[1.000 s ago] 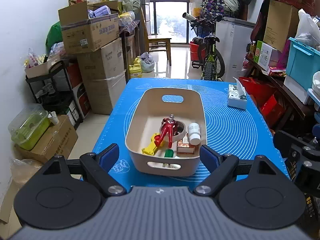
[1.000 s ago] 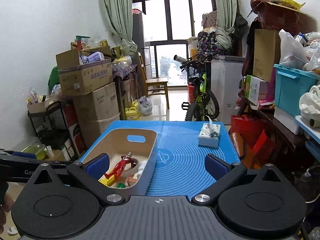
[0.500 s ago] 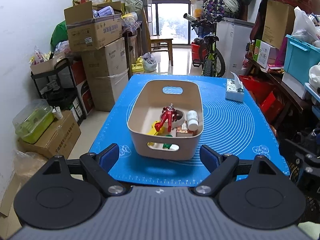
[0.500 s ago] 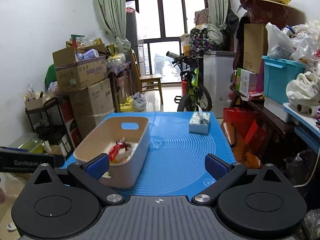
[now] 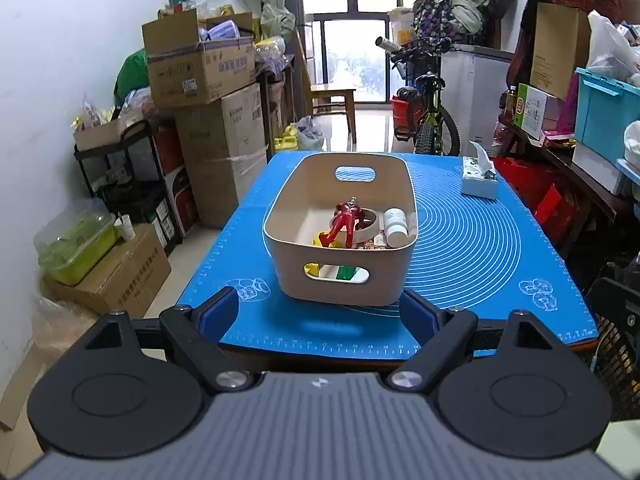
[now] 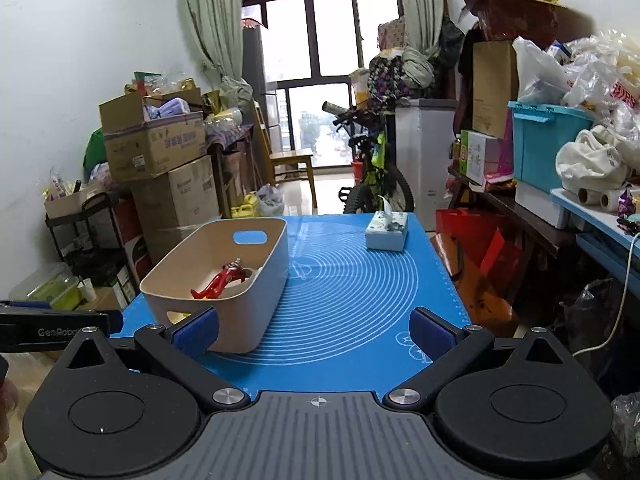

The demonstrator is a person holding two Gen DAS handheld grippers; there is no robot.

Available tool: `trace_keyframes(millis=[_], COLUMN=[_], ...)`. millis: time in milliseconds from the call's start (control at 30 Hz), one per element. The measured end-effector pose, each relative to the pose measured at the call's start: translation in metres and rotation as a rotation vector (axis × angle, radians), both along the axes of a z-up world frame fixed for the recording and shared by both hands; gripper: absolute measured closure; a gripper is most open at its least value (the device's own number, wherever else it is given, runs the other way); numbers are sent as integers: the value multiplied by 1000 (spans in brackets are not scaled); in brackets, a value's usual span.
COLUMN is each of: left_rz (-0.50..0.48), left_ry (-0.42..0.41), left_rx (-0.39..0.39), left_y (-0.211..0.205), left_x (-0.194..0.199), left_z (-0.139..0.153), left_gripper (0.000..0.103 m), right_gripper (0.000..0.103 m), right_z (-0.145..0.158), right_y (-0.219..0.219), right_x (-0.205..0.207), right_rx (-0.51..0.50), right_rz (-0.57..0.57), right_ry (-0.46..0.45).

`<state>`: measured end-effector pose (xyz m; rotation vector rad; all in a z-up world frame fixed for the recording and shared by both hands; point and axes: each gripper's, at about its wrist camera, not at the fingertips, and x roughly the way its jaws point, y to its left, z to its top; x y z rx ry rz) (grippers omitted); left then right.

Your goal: Organize rigid objects

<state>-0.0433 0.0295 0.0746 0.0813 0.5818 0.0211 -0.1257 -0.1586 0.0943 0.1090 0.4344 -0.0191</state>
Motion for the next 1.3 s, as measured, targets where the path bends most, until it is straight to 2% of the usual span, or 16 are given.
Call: trace_keyframes(millis=[267,400,867,1300], left_rz=[-37,-50,-70,-75], left_ry=[10,8,7,7], left_rx=[31,36,10,11], left_y=[-4,-3,-2,-2], left_x=[-6,-9,-8,-7], left_z=[-26,-33,-40,-41], left_gripper=[16,16,16,16], right_gripper=[3,3,3,3], right_z=[-25,-28,-41,-41], right_y=[13,10,5,7], right_x=[-14,-18,-15,-14], right_rx=[-36,-14,16,15], right_rz=[17,3,-33,-38], right_ry=[-18,-25,15,17])
